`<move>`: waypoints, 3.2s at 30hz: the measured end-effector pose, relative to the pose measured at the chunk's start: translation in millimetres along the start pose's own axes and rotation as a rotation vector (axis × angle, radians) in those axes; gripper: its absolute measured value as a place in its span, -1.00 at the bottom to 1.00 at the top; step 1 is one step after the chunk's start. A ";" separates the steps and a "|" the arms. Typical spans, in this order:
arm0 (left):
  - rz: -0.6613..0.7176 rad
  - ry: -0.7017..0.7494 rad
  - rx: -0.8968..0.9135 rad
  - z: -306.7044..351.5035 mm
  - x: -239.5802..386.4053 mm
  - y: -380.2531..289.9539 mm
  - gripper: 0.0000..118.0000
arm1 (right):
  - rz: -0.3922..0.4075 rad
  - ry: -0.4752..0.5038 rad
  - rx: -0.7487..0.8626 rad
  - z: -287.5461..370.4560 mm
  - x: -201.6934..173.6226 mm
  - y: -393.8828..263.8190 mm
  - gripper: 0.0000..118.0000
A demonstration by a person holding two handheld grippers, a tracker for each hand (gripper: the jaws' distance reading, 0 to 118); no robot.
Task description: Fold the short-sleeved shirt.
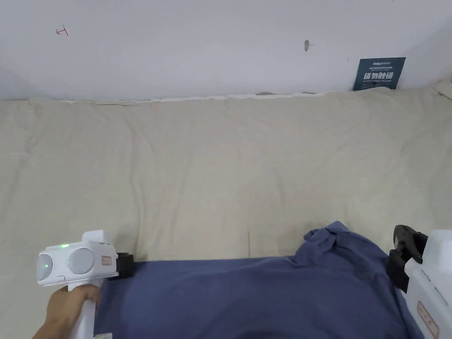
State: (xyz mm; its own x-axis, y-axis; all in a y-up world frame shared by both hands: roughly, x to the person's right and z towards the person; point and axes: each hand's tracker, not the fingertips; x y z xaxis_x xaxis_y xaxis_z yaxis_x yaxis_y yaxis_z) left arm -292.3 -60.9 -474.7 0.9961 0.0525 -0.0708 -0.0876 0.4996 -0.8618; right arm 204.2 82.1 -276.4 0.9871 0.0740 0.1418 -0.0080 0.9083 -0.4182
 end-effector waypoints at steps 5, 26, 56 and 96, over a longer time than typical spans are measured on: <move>-0.072 0.029 0.058 9.9 11.8 -2.9 -0.74 | -0.024 -0.003 -0.057 -25.8 20.2 -2.5 -0.95; -0.066 -0.065 0.250 114.5 19.6 -19.0 -0.98 | -0.037 0.020 -0.533 -192.5 45.9 -67.9 -0.90; 0.054 -0.027 0.032 167.8 -62.1 -249.9 -0.98 | -0.211 0.115 -0.561 98.2 93.5 -184.0 -0.90; -0.108 -0.046 0.924 332.4 73.6 -162.3 -1.00 | 0.015 -0.027 0.331 178.3 -13.7 20.0 -0.98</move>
State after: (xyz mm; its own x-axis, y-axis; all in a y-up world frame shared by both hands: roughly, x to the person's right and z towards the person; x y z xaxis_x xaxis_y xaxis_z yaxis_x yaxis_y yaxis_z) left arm -208.1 149.2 -173.1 0.9997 -0.0096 0.0236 0.0123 0.9927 -0.1197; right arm 162.1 172.7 -126.8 0.9820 0.0949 0.1630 -0.0781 0.9912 -0.1066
